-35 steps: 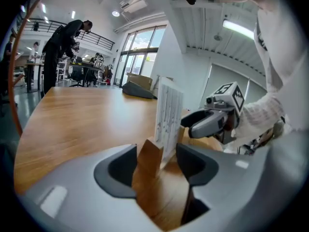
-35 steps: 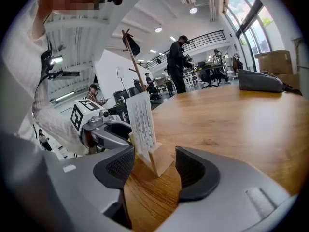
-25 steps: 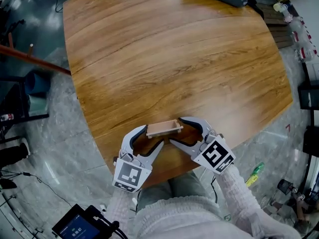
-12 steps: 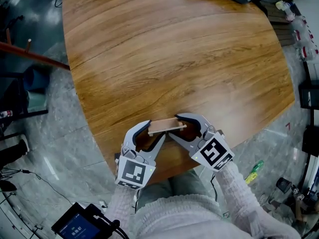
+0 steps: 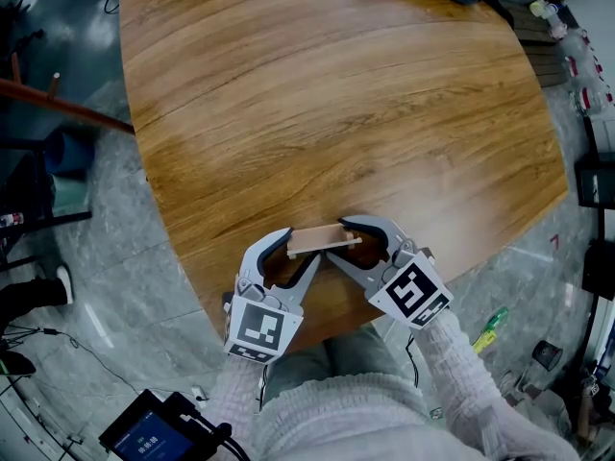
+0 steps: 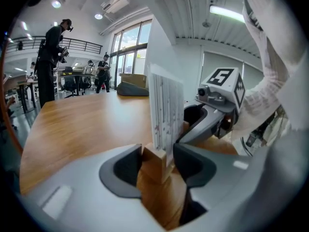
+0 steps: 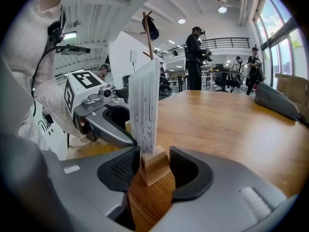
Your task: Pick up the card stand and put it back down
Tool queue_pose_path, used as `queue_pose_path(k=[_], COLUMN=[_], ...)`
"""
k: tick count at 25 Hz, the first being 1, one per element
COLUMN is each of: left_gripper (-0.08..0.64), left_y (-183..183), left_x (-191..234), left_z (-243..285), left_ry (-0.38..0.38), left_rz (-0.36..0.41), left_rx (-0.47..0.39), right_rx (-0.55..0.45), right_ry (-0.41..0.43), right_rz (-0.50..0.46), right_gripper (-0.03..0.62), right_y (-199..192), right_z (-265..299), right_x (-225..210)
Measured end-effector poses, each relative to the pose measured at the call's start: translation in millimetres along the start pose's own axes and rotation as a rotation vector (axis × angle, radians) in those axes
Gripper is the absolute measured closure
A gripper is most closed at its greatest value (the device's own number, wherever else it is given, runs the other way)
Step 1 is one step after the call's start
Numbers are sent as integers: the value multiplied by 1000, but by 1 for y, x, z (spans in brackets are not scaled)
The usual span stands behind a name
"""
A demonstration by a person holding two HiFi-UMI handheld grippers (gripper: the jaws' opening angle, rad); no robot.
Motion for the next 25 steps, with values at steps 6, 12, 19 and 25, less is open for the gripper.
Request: queue_pose_path(k=[6,12,19,25], left_gripper=[353,353,351,351], left_y=[11,43,86,116], left_x=[-3,-8,-13,-27], left_z=[-4,-22,-55,-85], left_ry=[-18,-11,-6,15], left_rz=[-9,11,20,58], left_rx=[-18,-40,-109,-168], right_rx=[-10,-37,-92,-151], right_ry=[-8,-28,-60,-80], right_rz=[2,-23,-43,-79], right_gripper=[400,400,402,403], right_y=[8,37,82,113], right_z=[-11,-34,-67,-98], right_x=[-1,-2,4,15])
Point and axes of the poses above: the fingertips, and each gripper's own axes: z forward along the fingers, x to its left, y out of its top, the point moved 7 cm from there along -z, backward along the fingers, and after that the axes turned 7 degrees about -y, right-handed, at the moved point
